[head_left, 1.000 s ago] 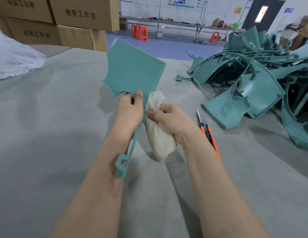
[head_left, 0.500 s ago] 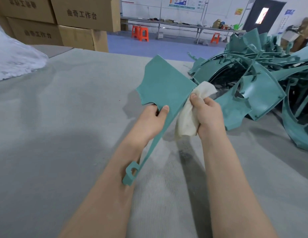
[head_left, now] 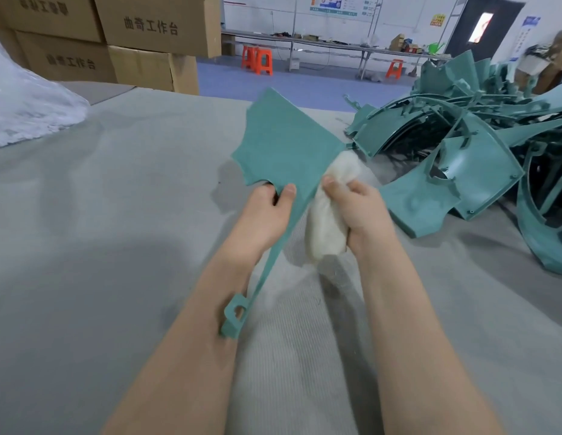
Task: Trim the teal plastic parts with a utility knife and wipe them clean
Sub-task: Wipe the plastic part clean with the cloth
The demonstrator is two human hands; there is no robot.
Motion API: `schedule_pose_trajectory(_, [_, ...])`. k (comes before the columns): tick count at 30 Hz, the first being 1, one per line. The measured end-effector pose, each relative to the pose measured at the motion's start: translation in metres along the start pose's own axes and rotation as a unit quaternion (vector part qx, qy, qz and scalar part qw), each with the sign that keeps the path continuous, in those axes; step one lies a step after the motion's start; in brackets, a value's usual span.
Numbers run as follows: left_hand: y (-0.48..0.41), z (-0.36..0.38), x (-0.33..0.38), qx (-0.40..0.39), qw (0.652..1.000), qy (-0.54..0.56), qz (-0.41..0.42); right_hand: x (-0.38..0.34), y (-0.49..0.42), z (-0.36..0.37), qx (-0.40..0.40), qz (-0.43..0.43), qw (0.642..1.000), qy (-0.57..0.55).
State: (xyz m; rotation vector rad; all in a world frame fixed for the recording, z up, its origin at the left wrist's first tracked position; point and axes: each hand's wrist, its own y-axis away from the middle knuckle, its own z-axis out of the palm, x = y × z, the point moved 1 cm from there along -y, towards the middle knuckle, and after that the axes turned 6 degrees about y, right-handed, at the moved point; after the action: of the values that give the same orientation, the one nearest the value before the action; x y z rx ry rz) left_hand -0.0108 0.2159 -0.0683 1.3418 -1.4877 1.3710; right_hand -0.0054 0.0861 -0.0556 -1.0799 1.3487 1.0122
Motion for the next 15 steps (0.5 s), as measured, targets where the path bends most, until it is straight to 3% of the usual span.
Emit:
schedule_pose_trajectory(4, [0.006, 0.01, 0.003, -0.07, 0.997, -0.018, -0.012, -0.006, -0.007, -0.027, 0.134, 0.005, 0.982, -0.133])
schedule_pose_trajectory(7, [0.002, 0.002, 0.007, 0.001, 0.999, 0.035, -0.023, -0.007, -0.006, -0.031, 0.157, 0.018, 0.965, -0.209])
schedule_pose_trajectory(9, [-0.001, -0.009, 0.008, 0.107, 0.991, 0.068, -0.042, -0.008, -0.004, -0.023, 0.112, 0.028, 0.979, -0.167])
schedule_pose_trajectory(12, [-0.007, -0.02, 0.002, 0.214, 0.966, 0.133, -0.053, -0.011, 0.008, 0.007, -0.047, 0.021, 0.999, -0.005])
schedule_pose_trajectory(15, [-0.007, -0.02, 0.002, 0.262, 0.957, 0.126, -0.011, -0.006, 0.025, 0.041, -0.16, -0.039, 0.973, 0.159])
